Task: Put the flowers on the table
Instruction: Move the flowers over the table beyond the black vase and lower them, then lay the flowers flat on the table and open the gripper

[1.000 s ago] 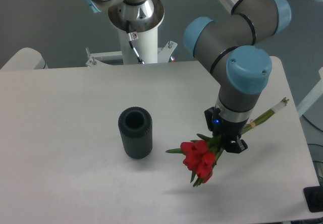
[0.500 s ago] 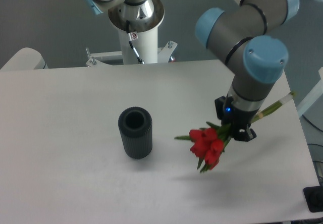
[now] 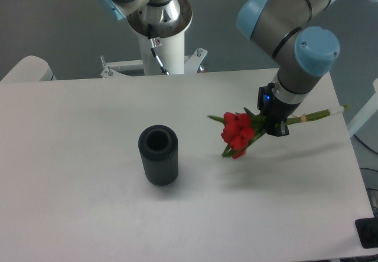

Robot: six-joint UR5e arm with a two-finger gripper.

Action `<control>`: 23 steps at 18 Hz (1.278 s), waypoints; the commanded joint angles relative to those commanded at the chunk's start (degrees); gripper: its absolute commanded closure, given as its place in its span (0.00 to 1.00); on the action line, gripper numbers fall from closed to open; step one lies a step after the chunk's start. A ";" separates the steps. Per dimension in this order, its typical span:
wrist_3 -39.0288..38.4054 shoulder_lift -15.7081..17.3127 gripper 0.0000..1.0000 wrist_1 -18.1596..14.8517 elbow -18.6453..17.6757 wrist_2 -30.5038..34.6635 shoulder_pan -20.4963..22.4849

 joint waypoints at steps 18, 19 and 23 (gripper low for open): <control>-0.60 8.18 0.73 3.79 -19.44 -4.13 -2.90; -0.87 8.18 0.64 3.70 -19.36 -4.13 -3.16; -0.70 8.79 0.00 4.05 -18.66 -4.04 -3.69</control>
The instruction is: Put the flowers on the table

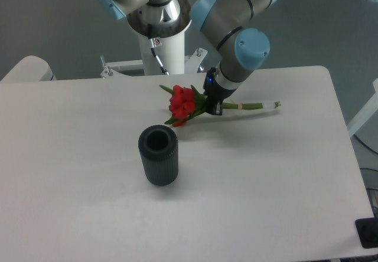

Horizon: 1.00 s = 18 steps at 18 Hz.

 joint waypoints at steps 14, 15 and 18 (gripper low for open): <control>0.09 -1.40 0.00 0.00 12.04 0.18 0.61; -0.35 -2.19 0.00 0.35 13.61 0.18 0.44; -3.94 -7.28 0.00 0.62 18.88 0.70 0.26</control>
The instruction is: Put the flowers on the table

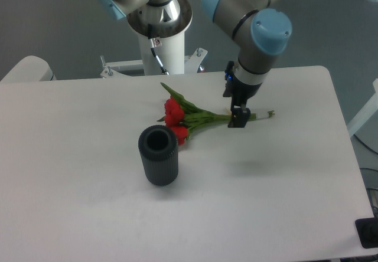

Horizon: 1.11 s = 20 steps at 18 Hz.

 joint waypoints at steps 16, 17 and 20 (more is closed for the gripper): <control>-22.51 -7.75 0.00 -8.70 19.44 5.89 -2.37; -22.51 -7.75 0.00 -8.70 19.53 5.89 -2.37; -22.51 -7.75 0.00 -8.61 19.36 6.15 -2.37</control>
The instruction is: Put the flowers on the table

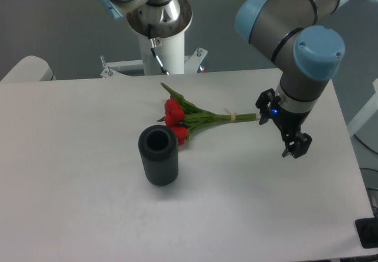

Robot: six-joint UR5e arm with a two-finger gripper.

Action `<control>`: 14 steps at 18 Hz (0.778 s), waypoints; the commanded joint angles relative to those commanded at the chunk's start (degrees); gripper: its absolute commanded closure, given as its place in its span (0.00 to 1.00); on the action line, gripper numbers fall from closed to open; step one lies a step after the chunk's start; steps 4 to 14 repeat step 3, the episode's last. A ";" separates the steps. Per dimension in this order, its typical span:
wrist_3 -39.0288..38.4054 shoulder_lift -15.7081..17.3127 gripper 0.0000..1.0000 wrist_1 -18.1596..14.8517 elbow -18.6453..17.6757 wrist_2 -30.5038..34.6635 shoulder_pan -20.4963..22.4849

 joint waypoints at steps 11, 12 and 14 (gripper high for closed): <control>0.00 0.09 0.00 0.00 0.00 -0.09 0.00; 0.00 0.09 0.00 0.00 0.00 -0.09 0.00; 0.00 0.09 0.00 0.00 0.00 -0.09 0.00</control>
